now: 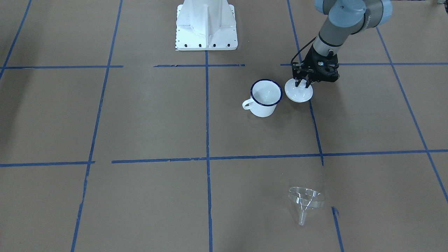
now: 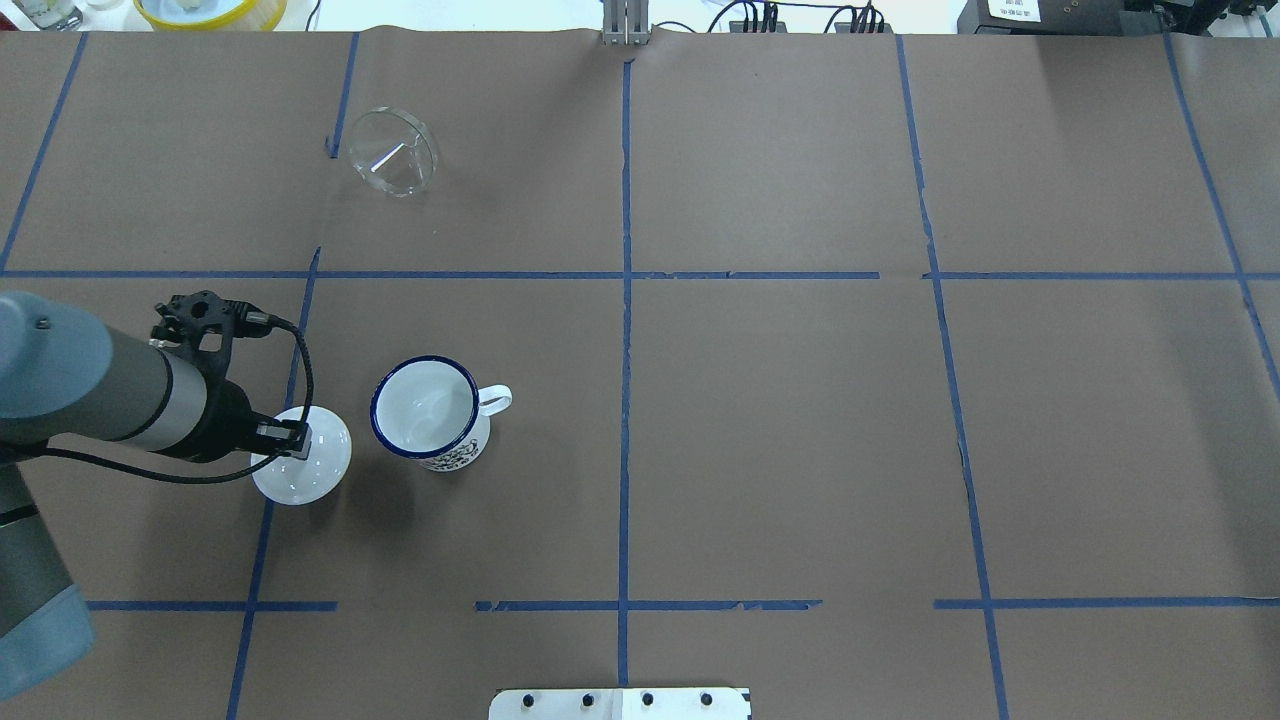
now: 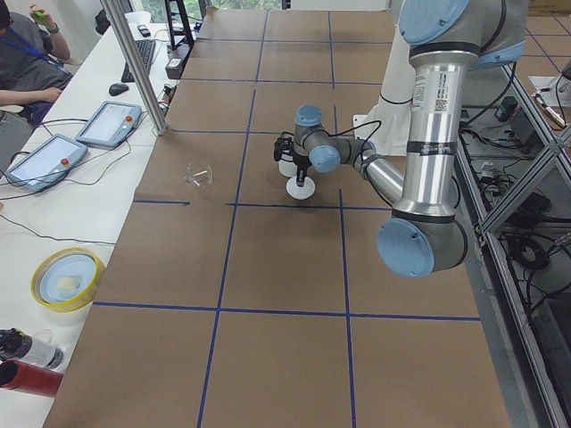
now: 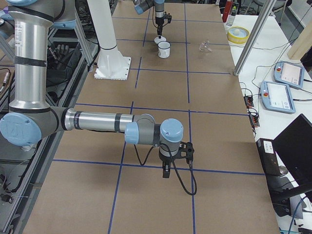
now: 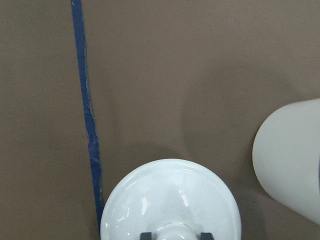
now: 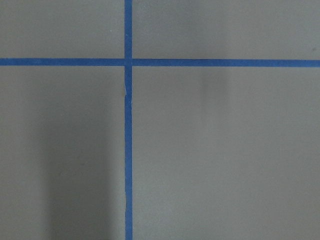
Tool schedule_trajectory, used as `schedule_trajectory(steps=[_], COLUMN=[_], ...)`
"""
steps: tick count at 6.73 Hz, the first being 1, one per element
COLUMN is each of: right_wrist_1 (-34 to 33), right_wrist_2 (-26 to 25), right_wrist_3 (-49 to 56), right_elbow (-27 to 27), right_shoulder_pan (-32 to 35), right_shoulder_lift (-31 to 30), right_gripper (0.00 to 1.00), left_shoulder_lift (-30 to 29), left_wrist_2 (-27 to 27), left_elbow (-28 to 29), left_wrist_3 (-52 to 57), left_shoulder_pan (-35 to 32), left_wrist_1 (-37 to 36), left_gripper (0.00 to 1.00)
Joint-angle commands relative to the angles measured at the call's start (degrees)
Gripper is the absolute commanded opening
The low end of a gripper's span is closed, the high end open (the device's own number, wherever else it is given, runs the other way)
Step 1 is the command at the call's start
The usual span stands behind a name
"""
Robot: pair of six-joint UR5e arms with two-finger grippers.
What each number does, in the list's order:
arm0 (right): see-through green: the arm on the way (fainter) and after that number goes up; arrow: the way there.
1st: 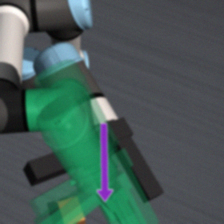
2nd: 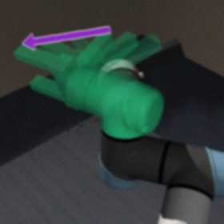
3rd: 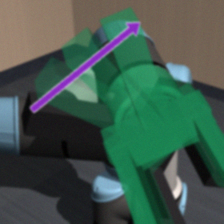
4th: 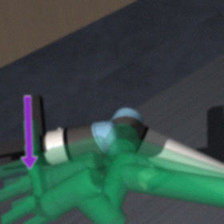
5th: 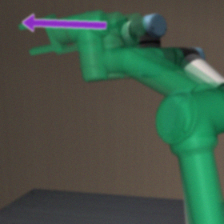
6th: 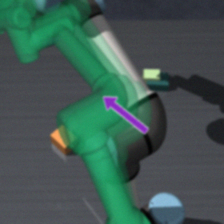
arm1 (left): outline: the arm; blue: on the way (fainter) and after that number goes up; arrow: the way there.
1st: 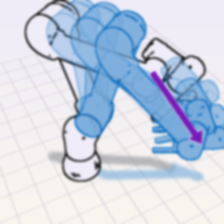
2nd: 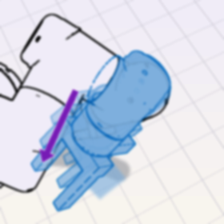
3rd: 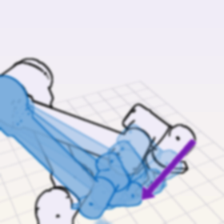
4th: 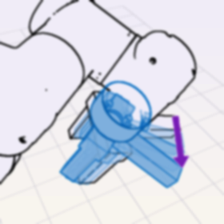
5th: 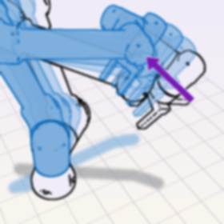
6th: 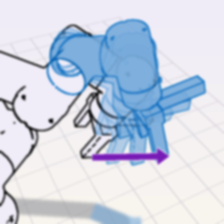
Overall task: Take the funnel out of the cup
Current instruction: 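Lift the white lid and carry it over the mug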
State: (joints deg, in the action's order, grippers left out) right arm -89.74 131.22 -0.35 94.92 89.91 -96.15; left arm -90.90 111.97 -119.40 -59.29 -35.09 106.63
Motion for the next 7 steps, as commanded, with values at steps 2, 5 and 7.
schedule_trajectory(steps=[2, 5, 7], right_wrist_1=[0.00, 0.00, 0.00], right_wrist_2=[0.00, 0.00, 0.00], right_wrist_3=[0.00, 0.00, 0.00], right_elbow=[0.00, -0.09, 0.00], right_shoulder_pan=[0.00, 0.00, 0.00], right_shoulder_lift=[0.00, 0.00, 0.00], right_gripper=[1.00, 1.00, 1.00], left_shoulder_lift=[7.49, -18.23, -28.97], left_wrist_2=[1.74, 1.93, 2.20], left_elbow=[-12.58, -6.94, 2.91], left_wrist_3=[-0.04, -5.03, -8.03], left_shoulder_pan=[-4.54, -4.29, -3.67], left_wrist_1=[-3.41, -26.64, -29.11], left_gripper=[0.00, 0.00, 0.00])
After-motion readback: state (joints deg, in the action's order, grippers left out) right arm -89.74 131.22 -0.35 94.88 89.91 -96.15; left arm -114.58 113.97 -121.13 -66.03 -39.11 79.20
